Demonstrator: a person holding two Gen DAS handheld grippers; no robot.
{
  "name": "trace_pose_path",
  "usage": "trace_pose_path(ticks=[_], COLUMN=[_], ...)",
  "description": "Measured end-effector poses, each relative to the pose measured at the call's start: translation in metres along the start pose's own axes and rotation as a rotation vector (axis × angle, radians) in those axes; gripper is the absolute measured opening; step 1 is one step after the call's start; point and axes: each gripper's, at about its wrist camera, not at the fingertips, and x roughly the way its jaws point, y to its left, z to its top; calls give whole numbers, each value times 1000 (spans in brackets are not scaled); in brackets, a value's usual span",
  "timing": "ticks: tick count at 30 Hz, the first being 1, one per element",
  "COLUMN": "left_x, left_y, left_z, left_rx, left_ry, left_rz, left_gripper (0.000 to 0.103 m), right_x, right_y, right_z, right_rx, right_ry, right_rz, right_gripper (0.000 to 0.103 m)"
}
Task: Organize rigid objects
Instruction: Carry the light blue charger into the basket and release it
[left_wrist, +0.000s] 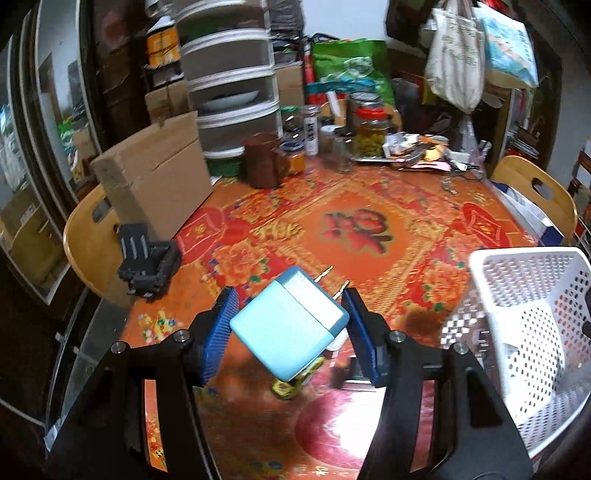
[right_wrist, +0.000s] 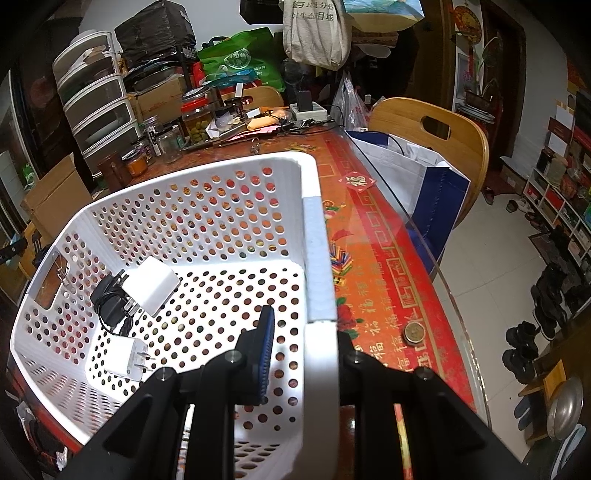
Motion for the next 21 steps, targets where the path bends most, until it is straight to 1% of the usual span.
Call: trace_pose_path(ticks=[4,6,9,10,11,13,15,16,18,19,20,21], left_x=[-25,-33,-38,-39,-40,-40,-36,-33,-26,-20,-15,-9], left_y=[-36,-57,-102,-113,-131,-156,-190,-199,-231,-240,-253,-264], left_z=[10,13,13,12,9,4,0,-1,-8,-9,-13,-16], left_rx=[62,102,182,199,238,294,380,403,492,518,553,578], left_ry=[-9,0,70,80,95,117,169,185,237,260,301,335], left_rz=[-83,-118,-211,-226,-239,-246,-268,-275,-294,-309,-343,-360], left_gripper=[56,56,56,56,56,56,56,56,56,56,56,56], right_x=[0,0,0,0,0,0,0,0,-1,-1,-1,-1], right_y=[0,0,0,0,0,0,0,0,0,0,0,0], right_z=[0,0,0,0,0,0,0,0,0,0,-1,-1], right_rx=[1,1,1,2,3,2,2,2,4,4,5,7], right_ry=[-2,-2,-3,-4,-4,-4,-4,-4,-6,-7,-8,-9], right_rz=[3,3,3,4,5,5,5,5,6,7,9,10], right_gripper=[20,20,20,20,20,20,20,20,20,20,20,20])
